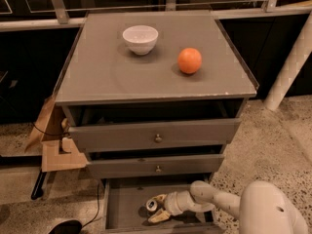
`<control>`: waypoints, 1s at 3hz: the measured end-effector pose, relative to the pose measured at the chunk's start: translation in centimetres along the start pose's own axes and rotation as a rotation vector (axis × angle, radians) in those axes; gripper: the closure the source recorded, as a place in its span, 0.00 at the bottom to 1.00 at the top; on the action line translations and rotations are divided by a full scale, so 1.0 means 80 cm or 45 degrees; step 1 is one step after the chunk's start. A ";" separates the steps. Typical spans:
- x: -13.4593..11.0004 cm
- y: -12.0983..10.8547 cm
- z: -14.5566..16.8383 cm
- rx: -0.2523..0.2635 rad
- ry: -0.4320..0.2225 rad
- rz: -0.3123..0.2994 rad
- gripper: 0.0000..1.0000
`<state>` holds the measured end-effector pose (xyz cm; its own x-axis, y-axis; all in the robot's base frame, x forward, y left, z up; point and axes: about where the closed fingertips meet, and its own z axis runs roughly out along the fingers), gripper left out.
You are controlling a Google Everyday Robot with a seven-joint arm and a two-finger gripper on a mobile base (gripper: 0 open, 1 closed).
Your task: Pick redbull can from bottom drawer and place on counter
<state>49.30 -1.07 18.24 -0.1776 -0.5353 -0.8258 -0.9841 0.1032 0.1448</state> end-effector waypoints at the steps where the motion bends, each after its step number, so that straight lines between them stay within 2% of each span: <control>1: -0.004 -0.007 0.011 -0.012 -0.029 -0.011 0.41; 2: -0.004 -0.008 0.011 -0.011 -0.029 -0.011 0.60; 3: -0.004 -0.008 0.011 -0.011 -0.029 -0.011 0.91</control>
Offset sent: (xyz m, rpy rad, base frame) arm 0.0054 0.0076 -0.0023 0.0209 -0.0037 0.0082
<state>50.00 -0.21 17.96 -0.1687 -0.5166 -0.8395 -0.9857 0.0910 0.1421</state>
